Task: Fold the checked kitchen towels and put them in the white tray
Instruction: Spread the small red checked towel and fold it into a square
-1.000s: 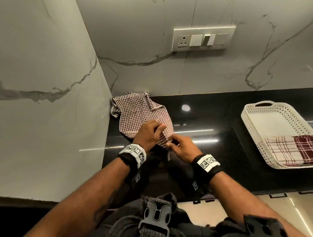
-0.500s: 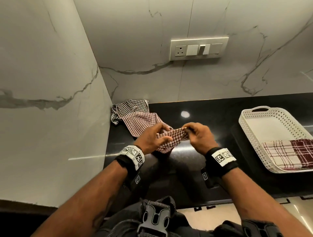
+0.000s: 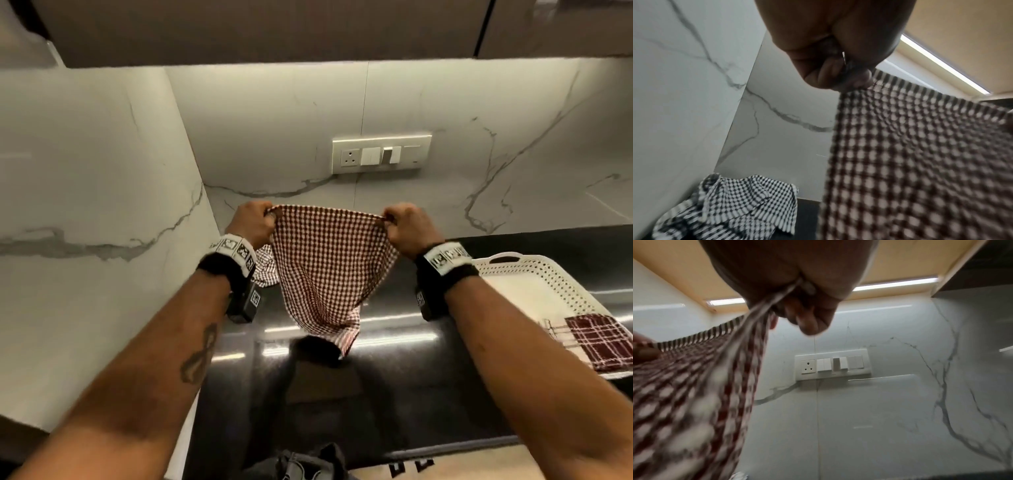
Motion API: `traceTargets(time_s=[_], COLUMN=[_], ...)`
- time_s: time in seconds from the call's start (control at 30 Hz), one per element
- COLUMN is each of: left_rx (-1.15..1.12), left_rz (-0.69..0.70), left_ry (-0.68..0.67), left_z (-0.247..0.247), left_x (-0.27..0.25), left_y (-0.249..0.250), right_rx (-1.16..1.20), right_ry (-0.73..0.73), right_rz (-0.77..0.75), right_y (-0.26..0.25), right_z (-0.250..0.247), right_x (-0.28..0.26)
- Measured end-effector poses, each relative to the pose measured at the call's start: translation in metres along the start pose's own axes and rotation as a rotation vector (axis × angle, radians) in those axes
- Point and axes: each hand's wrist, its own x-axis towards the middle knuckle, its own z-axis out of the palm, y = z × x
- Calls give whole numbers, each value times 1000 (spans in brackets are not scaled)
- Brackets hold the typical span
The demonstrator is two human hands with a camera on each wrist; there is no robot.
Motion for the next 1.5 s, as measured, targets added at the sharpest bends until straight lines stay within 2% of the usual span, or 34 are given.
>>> traceTargets(time_s=[0.07,0.13,0.27,0.33,0.4,0.47,0.53,0.67,0.77,0.87,0.93,1.0,1.1,1.33,1.5], left_rx=[-48,-4,39,-49,-151,-178,-156,-109,-7,34,81,80,55,-5,-156], left_rz=[-57,-63,21,67,95,128,161,132,23,-140,-245,-271,-325,-400,-413], left_ry=[-13,44,298,368,364,358,343,286,173,0,-112,-201,-300,-347,-467], left_z=[-16,-36,-75,-91,-101,-98,-86,-27,34,87,115,134,152,145,113], left_x=[22,34,37,24,3,-33,-68,-161,-239,-313,-353,-380,-406,-429,-432], left_y=[18,40,84,106,124,134,127,84,49,20,12,13,18,25,29], right_rx=[-63,-74,106,208,265,301,320,416,432,352,281,247,201,240,418], right_ry=[11,86,360,484,572,569,504,261,73,-143,-317,-454,-521,-565,-774], right_rz=[52,88,-25,-60,-103,-135,-128,-100,-89,25,87,141,169,93,136], right_y=[-3,-15,-40,-43,-44,-38,-29,-3,27,65,86,102,116,115,105], right_z=[-16,-40,-88,-109,-127,-135,-132,-99,-53,0,23,35,37,9,-31], right_x=[35,60,84,82,65,33,-3,-109,-190,-258,-298,-328,-357,-379,-369])
